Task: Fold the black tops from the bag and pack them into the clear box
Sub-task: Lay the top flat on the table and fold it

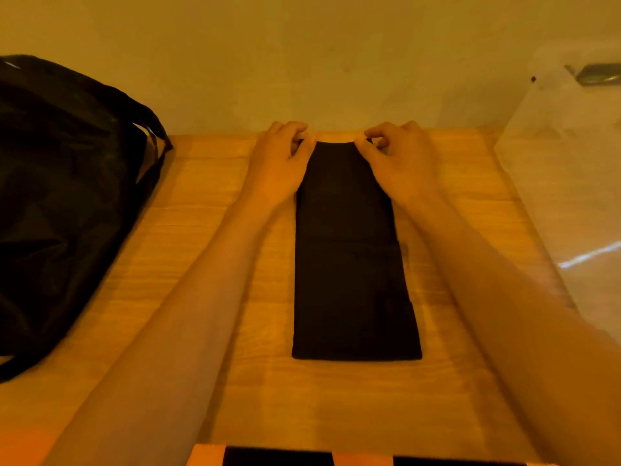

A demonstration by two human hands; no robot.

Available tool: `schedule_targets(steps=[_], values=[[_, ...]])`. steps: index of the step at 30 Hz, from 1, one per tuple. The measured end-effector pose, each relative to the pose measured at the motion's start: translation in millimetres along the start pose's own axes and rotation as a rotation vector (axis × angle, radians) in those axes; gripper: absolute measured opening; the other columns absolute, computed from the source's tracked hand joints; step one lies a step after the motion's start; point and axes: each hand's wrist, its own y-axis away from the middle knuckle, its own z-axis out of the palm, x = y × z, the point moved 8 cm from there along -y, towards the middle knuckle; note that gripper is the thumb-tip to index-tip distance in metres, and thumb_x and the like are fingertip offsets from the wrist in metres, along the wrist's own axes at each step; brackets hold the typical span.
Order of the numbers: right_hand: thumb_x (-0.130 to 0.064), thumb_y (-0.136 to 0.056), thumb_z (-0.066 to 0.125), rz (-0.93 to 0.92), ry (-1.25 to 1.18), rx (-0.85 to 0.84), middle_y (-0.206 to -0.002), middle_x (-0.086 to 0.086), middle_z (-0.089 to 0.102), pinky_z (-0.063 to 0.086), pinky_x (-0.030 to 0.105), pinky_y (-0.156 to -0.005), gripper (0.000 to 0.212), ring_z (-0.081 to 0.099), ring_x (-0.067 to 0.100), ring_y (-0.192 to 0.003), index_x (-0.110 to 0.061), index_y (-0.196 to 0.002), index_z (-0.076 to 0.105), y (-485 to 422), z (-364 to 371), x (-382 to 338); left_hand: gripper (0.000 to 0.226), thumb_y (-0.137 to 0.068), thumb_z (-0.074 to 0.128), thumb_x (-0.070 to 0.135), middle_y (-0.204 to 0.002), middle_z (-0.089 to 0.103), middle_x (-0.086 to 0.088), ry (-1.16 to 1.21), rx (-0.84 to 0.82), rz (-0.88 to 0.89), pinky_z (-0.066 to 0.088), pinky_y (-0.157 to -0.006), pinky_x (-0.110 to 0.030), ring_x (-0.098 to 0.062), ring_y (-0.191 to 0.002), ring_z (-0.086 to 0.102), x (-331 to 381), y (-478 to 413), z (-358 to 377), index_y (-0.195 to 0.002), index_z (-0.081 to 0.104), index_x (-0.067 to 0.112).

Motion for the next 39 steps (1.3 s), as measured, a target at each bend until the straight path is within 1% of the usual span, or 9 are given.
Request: schedule_targets(steps=[3,5,11,15,20,26,30,35,39], values=[[-0.045,-0.096,0.063,0.036,-0.037,0.02,-0.099,-0.008,0.062,0.037,0.012,-0.064,0.023,0.054,0.002,-0.076,-0.027,-0.108,0.07,-13,2,6,0.027,-0.104,0.056,0.032,-0.118,0.063,0.003,0.089,0.033,0.01,0.044,-0.078,-0.01,-0.005,-0.096,0.06,-8,-13,-3,-0.121,0.07,0.017],[-0.042,-0.097,0.063,0.047,-0.023,0.029,-0.087,-0.016,0.054,0.031,0.01,-0.056,0.016,0.048,-0.003,-0.068,-0.028,-0.105,0.067,-16,4,12,0.018,-0.101,0.061,0.028,-0.11,0.066,0.005,0.174,0.076,0.017,0.043,-0.072,-0.007,0.0,-0.087,0.058,-16,-14,-6,-0.109,0.073,0.018],[-0.039,-0.097,0.063,0.056,-0.028,0.063,-0.099,-0.008,0.061,0.031,0.009,-0.055,0.018,0.052,0.002,-0.075,-0.024,-0.104,0.07,-20,2,15,0.01,-0.095,0.069,0.013,-0.092,0.068,0.01,0.307,0.121,0.025,0.045,-0.069,-0.009,0.011,-0.074,0.056,-18,-13,-13,-0.102,0.073,0.018],[-0.035,-0.098,0.062,0.069,-0.063,0.093,-0.1,-0.008,0.06,0.035,0.003,-0.054,0.011,0.051,0.0,-0.072,-0.024,-0.099,0.066,-17,-3,15,0.011,-0.095,0.07,0.024,-0.099,0.067,0.007,0.163,0.088,0.016,0.048,-0.071,-0.01,0.002,-0.076,0.058,-16,-13,-6,-0.105,0.074,0.021],[-0.031,-0.1,0.059,0.088,-0.032,0.133,-0.101,-0.005,0.063,0.034,0.01,-0.059,0.01,0.053,0.004,-0.083,-0.021,-0.1,0.062,-14,-11,16,0.013,-0.095,0.07,0.032,-0.098,0.06,0.007,0.069,0.091,0.046,0.044,-0.068,-0.008,0.002,-0.072,0.055,-11,-11,-4,-0.102,0.072,0.022],[-0.047,-0.096,0.061,0.081,0.052,0.138,-0.093,0.001,0.062,0.034,0.026,-0.07,0.031,0.053,0.013,-0.088,-0.017,-0.093,0.059,-7,-16,17,0.01,-0.097,0.067,0.031,-0.097,0.06,0.006,0.017,0.089,0.034,0.043,-0.068,-0.012,0.0,-0.074,0.054,-8,-12,-5,-0.094,0.064,0.022],[-0.046,-0.098,0.058,0.072,0.151,0.062,-0.076,0.003,0.062,0.035,0.03,-0.069,0.04,0.053,0.013,-0.073,-0.011,-0.083,0.069,-8,-6,13,0.019,-0.097,0.065,0.041,-0.091,0.056,0.011,-0.008,0.098,0.022,0.05,-0.076,-0.022,-0.006,-0.083,0.057,-6,-12,-4,-0.097,0.062,0.022],[-0.038,-0.103,0.055,0.094,0.096,0.001,-0.071,-0.005,0.057,0.037,0.027,-0.067,0.035,0.045,0.006,-0.059,-0.019,-0.074,0.062,-7,-3,10,0.03,-0.093,0.064,0.052,-0.089,0.05,0.01,-0.134,0.07,-0.018,0.049,-0.091,-0.041,-0.018,-0.099,0.055,-7,-14,4,-0.088,0.061,0.023],[-0.037,-0.104,0.052,0.085,0.004,0.031,-0.075,-0.011,0.051,0.039,0.024,-0.067,0.023,0.05,0.006,-0.07,-0.018,-0.094,0.058,-7,-3,10,0.028,-0.094,0.063,0.051,-0.092,0.06,0.007,-0.034,0.024,-0.028,0.049,-0.094,-0.049,-0.018,-0.095,0.06,-8,-13,5,-0.087,0.059,0.024]])
